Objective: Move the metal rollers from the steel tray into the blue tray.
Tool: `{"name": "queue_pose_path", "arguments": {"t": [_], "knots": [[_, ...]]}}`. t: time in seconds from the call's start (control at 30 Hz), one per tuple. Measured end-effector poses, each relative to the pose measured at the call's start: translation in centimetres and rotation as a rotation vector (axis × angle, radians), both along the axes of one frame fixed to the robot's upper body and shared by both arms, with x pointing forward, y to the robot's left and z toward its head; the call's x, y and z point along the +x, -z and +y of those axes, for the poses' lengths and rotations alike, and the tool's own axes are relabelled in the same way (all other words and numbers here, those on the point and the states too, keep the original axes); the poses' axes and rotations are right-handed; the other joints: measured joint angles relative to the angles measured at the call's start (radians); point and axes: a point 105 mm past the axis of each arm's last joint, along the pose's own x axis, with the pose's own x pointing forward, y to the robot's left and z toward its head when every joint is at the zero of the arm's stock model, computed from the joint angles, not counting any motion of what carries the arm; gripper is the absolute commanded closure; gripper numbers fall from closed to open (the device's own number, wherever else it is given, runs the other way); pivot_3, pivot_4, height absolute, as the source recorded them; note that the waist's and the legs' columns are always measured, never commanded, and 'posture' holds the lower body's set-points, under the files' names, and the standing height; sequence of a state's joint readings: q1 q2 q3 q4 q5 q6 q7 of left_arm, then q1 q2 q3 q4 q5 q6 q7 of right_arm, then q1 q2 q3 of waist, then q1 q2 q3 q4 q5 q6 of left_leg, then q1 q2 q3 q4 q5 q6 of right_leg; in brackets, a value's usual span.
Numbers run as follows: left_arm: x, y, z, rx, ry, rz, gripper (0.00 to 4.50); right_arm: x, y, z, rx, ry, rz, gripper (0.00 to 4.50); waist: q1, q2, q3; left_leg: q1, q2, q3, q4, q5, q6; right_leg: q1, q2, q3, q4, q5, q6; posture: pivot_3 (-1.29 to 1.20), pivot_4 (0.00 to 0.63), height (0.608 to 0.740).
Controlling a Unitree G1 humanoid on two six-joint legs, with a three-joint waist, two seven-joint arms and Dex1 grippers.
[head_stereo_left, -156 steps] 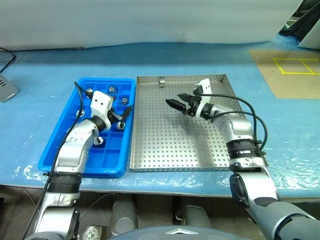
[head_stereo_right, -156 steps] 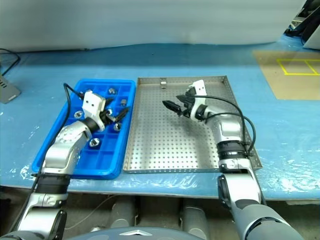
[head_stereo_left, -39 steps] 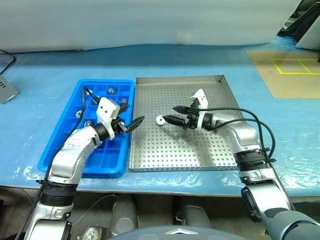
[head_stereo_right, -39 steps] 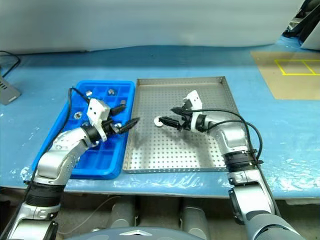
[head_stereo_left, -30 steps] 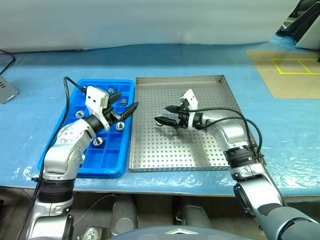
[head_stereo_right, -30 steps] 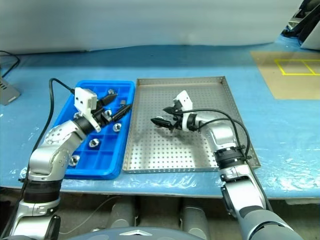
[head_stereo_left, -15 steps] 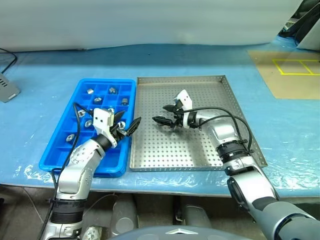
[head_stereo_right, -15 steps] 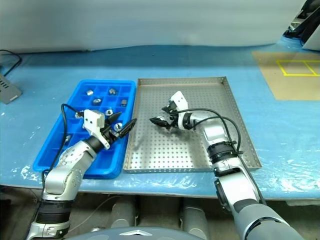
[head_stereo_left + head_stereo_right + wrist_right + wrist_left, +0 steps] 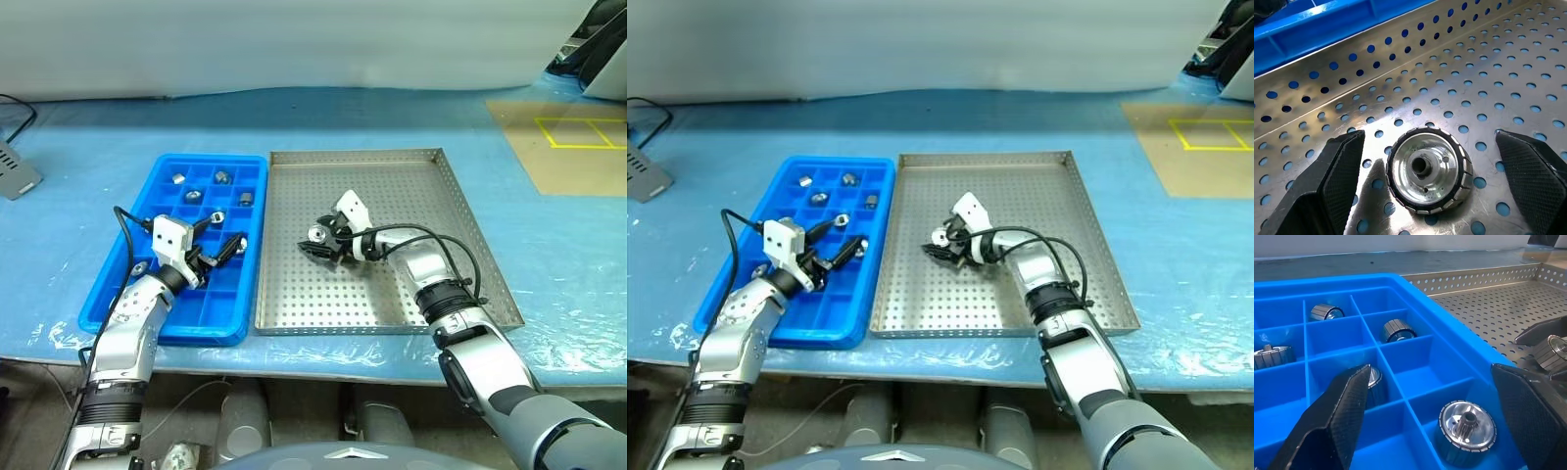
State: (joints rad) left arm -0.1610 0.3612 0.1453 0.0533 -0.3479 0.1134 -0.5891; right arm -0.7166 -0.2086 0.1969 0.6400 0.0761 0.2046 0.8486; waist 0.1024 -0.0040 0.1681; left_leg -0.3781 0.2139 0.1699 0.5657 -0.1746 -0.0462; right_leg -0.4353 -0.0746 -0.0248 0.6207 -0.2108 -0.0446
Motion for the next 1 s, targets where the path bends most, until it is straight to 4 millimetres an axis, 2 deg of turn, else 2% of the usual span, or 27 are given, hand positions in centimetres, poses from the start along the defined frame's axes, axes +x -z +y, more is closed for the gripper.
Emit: {"name": "queue_pose_path", "arguments": {"t": [0.1, 0.13, 0.2, 0.33, 0.4, 0.53, 0.7, 0.83, 0.9, 1.0], "knots": [[0.5, -0.6, -0.3, 0.003, 0.010, -0.007, 0.35, 0.1, 0.4, -0.1, -0.009, 0.014, -0.016, 0.04, -0.001, 0.000, 0.000, 0.001, 0.000, 0.000, 0.000, 0.000, 0.000, 0.001, 0.000, 0.000, 0.001, 0.000, 0.000, 0.17, 0.150, 0.740], [0.7, -0.9, -0.5, 0.004, 0.017, -0.010, 0.35, 0.1, 0.5, -0.1, -0.012, 0.018, -0.020, 0.20, -0.001, 0.000, 0.000, 0.003, 0.000, 0.000, 0.000, 0.000, 0.000, 0.002, 0.000, 0.000, 0.001, 0.000, 0.000, 0.17, 0.150, 0.740], [0.9, -1.8, -1.2, -0.003, 0.035, -0.016, 0.35, 0.3, 0.8, -0.5, -0.015, 0.036, -0.027, 0.64, 0.001, 0.000, 0.000, 0.005, 0.000, 0.000, 0.000, 0.000, 0.000, 0.006, -0.001, 0.000, 0.001, 0.000, 0.000, 0.16, 0.150, 0.740], [1.3, -4.6, -2.2, -0.012, 0.059, -0.060, 0.35, 0.5, 1.3, -1.2, -0.024, 0.056, -0.036, 1.90, 0.004, 0.000, 0.000, 0.010, 0.000, 0.000, 0.000, 0.000, 0.000, 0.012, -0.001, 0.000, -0.001, 0.000, 0.000, 0.16, 0.150, 0.740], [1.4, -5.9, -2.7, -0.013, 0.068, -0.082, 0.35, 0.8, 1.3, -1.1, -0.029, 0.058, -0.040, 1.90, 0.000, -0.001, -0.001, 0.011, 0.000, 0.000, -0.001, 0.000, 0.000, 0.012, -0.001, 0.000, -0.001, 0.000, 0.000, 0.16, 0.150, 0.740], [1.0, -6.7, -3.1, -0.008, 0.078, -0.075, 0.35, 1.3, 1.4, -0.6, -0.016, 0.055, -0.038, 2.79, -0.011, -0.001, -0.002, 0.012, 0.000, 0.000, -0.001, 0.000, 0.000, 0.012, -0.001, 0.000, -0.001, 0.000, 0.000, 0.16, 0.150, 0.740], [-0.1, -8.6, -2.8, 0.008, 0.110, -0.098, 0.35, 2.3, 1.3, -0.2, 0.005, 0.095, -0.040, 2.80, -0.010, -0.001, -0.002, 0.013, 0.001, 0.000, -0.002, 0.000, 0.000, 0.012, 0.000, 0.000, 0.000, 0.000, 0.000, 0.17, 0.150, 0.740], [-0.8, -9.5, -1.7, 0.041, 0.103, -0.106, 0.35, 1.6, 0.5, -0.5, 0.040, 0.008, -0.027, 2.80, -0.006, -0.001, -0.002, 0.009, 0.001, 0.000, -0.002, 0.000, 0.000, 0.010, 0.000, 0.000, -0.002, 0.000, 0.000, 0.19, 0.150, 0.740], [-0.9, -9.6, -0.9, 0.057, 0.080, -0.097, 0.35, 1.1, -0.5, 0.0, 0.064, -0.060, -0.012, 2.80, -0.007, -0.001, -0.001, 0.001, 0.001, 0.000, -0.002, 0.000, 0.000, 0.002, 0.001, -0.001, -0.002, 0.000, -0.001, 0.20, 0.150, 0.740], [-1.0, -9.7, -0.2, 0.076, 0.066, -0.093, 0.35, 0.4, -3.5, 1.7, 0.100, -0.163, -0.051, 2.80, -0.007, -0.001, -0.001, -0.010, 0.003, 0.000, 0.000, 0.003, 0.003, -0.009, 0.002, -0.002, 0.001, 0.000, -0.001, 0.22, 0.150, 0.740]]}}
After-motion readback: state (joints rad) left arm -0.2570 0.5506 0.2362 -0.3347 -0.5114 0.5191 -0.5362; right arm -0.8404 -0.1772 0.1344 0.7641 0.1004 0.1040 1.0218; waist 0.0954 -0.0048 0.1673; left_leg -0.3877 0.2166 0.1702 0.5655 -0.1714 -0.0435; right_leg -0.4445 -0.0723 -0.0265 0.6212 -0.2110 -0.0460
